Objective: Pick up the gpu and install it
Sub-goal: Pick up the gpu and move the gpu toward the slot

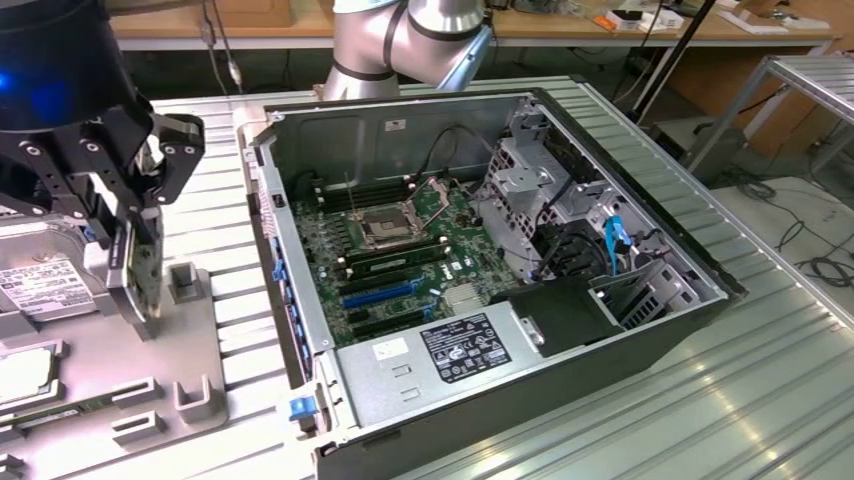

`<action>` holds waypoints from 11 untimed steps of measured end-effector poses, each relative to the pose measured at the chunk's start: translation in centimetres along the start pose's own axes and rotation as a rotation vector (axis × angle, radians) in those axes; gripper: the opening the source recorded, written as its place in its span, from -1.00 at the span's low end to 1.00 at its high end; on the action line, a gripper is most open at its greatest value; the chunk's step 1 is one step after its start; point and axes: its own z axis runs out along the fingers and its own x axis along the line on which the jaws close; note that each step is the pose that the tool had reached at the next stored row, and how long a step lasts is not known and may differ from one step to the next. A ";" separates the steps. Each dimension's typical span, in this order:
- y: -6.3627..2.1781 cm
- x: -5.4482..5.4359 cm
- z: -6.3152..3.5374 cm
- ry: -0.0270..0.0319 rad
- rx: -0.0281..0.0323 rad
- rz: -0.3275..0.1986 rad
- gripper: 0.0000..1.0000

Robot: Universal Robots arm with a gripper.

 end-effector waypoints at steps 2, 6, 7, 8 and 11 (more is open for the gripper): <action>0.05 0.0 -0.58 0.0000 0.0000 0.000 -0.47; 0.14 0.0 -1.67 0.0000 0.0001 0.000 -0.47; 0.16 0.0 -1.90 -0.0001 0.0000 0.000 -0.47; 0.18 -0.1 -2.19 0.0000 0.0000 0.000 -0.47; 0.22 -0.1 -2.67 -0.0001 -0.0001 0.000 -0.47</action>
